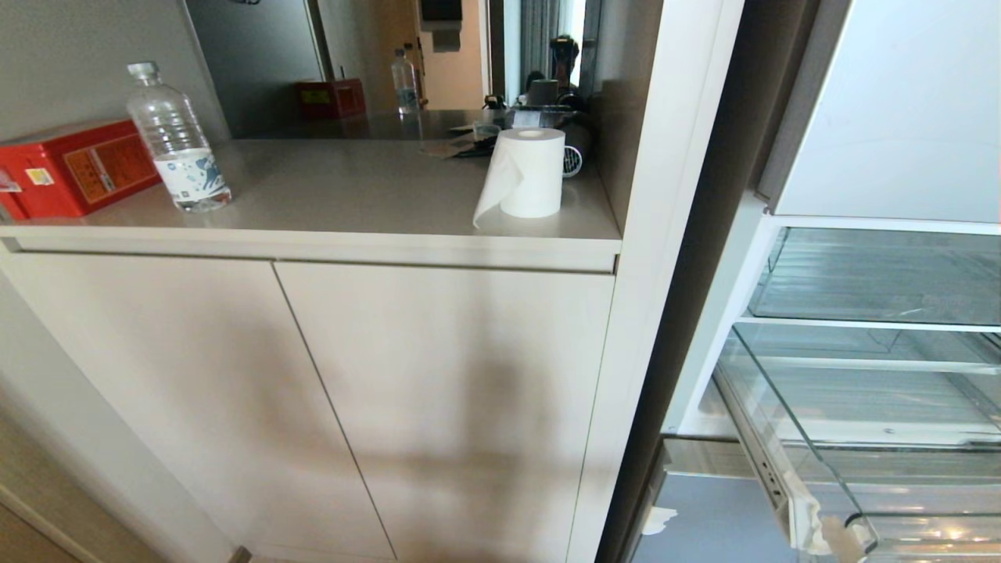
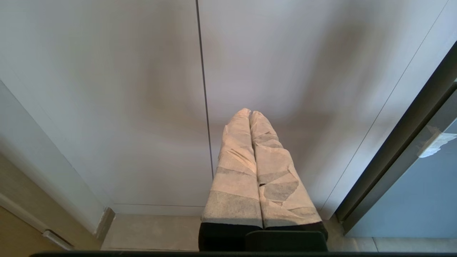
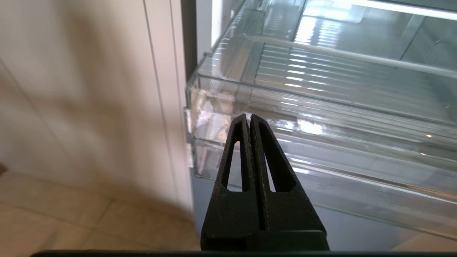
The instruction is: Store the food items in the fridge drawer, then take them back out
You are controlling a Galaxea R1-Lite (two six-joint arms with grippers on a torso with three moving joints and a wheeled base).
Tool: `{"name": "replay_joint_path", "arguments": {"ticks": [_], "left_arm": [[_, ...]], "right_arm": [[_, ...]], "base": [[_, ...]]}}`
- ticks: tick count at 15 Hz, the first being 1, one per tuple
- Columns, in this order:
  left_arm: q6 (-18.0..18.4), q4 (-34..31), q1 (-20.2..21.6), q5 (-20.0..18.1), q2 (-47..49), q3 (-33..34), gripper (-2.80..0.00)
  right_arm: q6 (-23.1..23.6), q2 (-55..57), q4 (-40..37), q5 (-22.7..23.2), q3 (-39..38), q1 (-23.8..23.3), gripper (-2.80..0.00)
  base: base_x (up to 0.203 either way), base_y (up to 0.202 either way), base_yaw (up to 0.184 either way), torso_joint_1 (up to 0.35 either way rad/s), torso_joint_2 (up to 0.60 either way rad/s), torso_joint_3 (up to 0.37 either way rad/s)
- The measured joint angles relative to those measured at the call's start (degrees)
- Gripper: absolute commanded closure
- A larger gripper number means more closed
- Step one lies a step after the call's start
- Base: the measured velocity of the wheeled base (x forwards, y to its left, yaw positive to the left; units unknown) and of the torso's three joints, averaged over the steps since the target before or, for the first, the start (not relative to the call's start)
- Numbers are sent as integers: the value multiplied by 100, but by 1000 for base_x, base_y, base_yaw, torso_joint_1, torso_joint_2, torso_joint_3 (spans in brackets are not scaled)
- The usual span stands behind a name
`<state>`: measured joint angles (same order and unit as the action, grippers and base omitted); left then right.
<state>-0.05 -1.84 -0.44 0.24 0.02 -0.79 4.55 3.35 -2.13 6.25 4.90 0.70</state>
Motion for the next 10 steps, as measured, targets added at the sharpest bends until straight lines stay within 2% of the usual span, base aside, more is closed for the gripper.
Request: {"name": "replay_joint_path", "arguments": {"ticks": [2, 5, 10], "left_arm": [[0, 0, 0, 0, 0, 0, 0], [0, 0, 0, 0, 0, 0, 0], [-2, 0, -2, 0, 0, 0, 0]], "right_arm": [[-180, -200, 614, -255, -361, -18, 0], [-604, -304, 482, -382, -474, -26, 0], [-524, -332, 401, -638, -490, -29, 0]], "base": [[0, 0, 0, 0, 0, 0], [0, 0, 0, 0, 0, 0], [1, 2, -15, 2, 0, 0]]}}
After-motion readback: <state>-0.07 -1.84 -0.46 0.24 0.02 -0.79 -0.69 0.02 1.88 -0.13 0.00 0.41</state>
